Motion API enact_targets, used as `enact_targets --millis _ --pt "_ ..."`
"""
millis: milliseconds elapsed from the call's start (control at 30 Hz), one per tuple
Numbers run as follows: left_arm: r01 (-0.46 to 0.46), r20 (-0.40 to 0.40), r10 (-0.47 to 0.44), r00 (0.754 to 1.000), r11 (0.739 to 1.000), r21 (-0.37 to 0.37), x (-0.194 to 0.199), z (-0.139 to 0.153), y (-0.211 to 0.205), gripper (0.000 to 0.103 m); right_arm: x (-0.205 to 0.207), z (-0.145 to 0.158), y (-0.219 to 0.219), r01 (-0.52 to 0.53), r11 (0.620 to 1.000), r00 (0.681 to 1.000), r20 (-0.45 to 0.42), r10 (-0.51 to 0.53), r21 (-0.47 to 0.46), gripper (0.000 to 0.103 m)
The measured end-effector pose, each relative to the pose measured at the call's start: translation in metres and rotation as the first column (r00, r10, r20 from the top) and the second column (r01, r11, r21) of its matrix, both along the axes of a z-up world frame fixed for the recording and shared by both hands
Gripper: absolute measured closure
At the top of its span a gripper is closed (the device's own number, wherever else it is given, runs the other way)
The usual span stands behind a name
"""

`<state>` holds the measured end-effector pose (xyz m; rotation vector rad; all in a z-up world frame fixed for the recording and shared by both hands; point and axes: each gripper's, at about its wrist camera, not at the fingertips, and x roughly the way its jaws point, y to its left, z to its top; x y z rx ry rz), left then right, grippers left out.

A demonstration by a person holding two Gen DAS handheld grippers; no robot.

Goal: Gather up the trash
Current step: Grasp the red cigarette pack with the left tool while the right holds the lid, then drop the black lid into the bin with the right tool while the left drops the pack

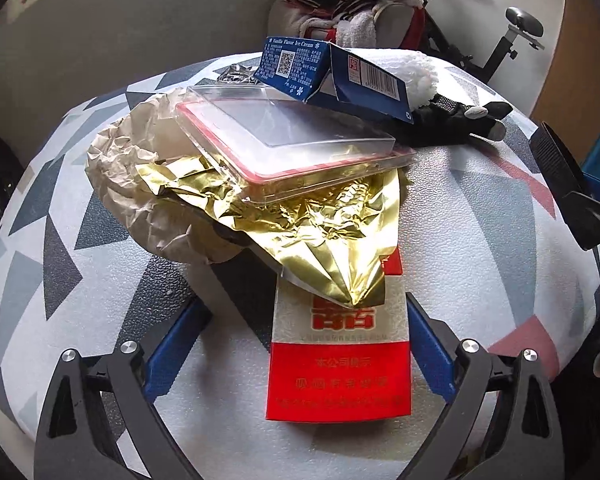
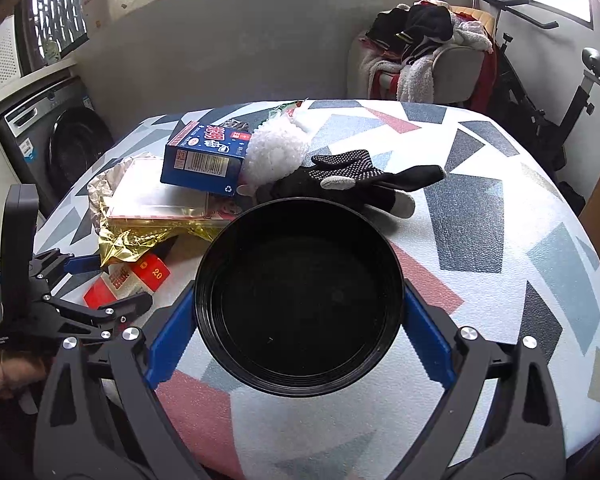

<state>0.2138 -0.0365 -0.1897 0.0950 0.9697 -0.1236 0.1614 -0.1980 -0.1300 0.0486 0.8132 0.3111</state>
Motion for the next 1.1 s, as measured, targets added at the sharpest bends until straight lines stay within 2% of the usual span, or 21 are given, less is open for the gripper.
enact_targets --millis 33,100,600,800,900,1100 --pt "0.010 0.004 -0.010 1.000 1.000 0.001 -0.001 0.002 -0.001 0.020 -0.002 0.000 0.000 0.000 1.000 1.000 0.001 0.000 -0.001 0.010" --pt "0.041 0.010 -0.041 0.999 0.999 0.000 -0.004 0.007 -0.002 0.049 -0.005 0.002 -0.001 0.002 1.000 1.000 0.007 -0.002 0.000 0.010" --pt "0.152 0.072 -0.144 0.987 0.981 -0.120 -0.060 0.040 -0.011 0.049 -0.048 0.020 -0.006 -0.003 1.000 0.998 0.061 0.002 0.019 0.010" --pt "0.179 0.138 -0.161 0.977 0.974 -0.136 -0.088 0.062 -0.011 0.049 -0.063 0.024 -0.009 -0.002 1.000 0.997 0.072 0.001 0.019 0.010" --pt "0.198 0.167 -0.177 0.970 0.973 -0.118 -0.098 0.070 -0.011 0.049 -0.069 0.023 -0.010 -0.002 1.000 0.998 0.069 0.001 0.020 0.010" --pt "0.203 0.185 -0.180 0.966 0.972 -0.116 -0.109 0.078 -0.009 0.049 -0.082 0.024 -0.010 0.001 1.000 0.997 0.071 -0.003 0.030 0.010"
